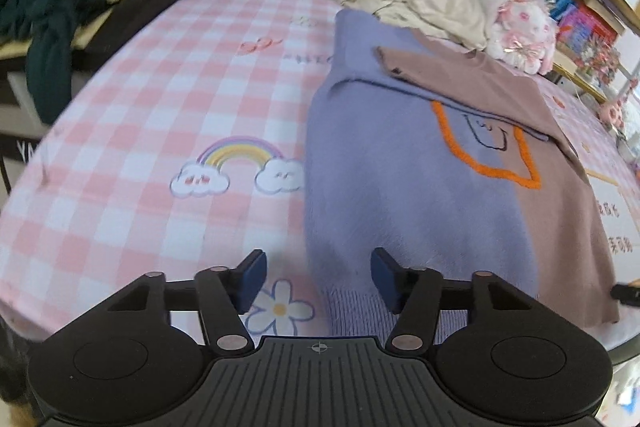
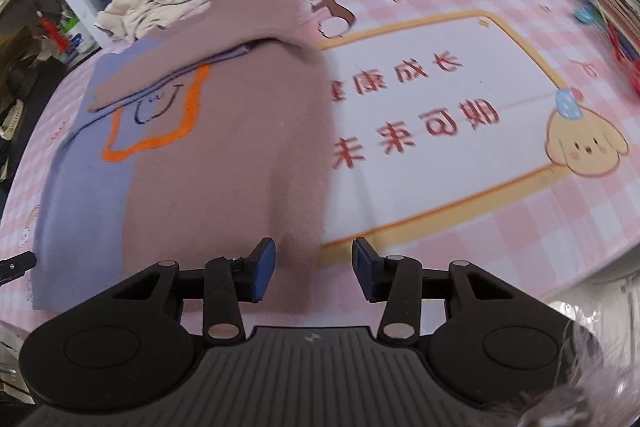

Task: Fold clothes
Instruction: 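Open the right gripper and lay the mauve sleeve on the chest, then pinch the sweater hem with both grippers and straighten it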

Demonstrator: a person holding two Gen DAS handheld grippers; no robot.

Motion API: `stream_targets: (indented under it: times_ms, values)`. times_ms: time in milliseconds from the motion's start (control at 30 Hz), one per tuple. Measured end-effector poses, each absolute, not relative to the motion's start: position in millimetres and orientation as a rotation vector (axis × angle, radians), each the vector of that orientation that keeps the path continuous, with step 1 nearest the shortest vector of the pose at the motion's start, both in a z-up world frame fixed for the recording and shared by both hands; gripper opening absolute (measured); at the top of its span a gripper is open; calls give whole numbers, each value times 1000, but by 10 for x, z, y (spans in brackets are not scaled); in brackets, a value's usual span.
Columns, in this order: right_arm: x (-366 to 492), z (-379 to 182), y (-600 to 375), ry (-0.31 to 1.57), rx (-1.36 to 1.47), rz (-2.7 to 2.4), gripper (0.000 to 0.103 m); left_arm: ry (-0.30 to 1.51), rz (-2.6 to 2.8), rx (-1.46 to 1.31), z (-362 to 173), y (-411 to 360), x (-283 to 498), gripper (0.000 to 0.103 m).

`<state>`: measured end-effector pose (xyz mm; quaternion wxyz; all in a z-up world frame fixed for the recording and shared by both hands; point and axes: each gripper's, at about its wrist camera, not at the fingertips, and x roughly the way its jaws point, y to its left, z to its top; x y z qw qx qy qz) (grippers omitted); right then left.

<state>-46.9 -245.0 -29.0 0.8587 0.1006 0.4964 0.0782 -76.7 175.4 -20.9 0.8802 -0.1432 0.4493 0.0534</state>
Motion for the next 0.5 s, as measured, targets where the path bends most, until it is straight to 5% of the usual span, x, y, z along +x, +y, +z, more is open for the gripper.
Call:
stream_targets:
  times_ms: [100, 500]
  values:
    - [-493, -301, -2452, 1045, 206, 159, 41, 949, 116, -309, -238, 1764, -774, 43]
    - [-499, -316, -2399, 1041, 157, 169, 40, 955, 112, -264, -234, 1683, -808, 43]
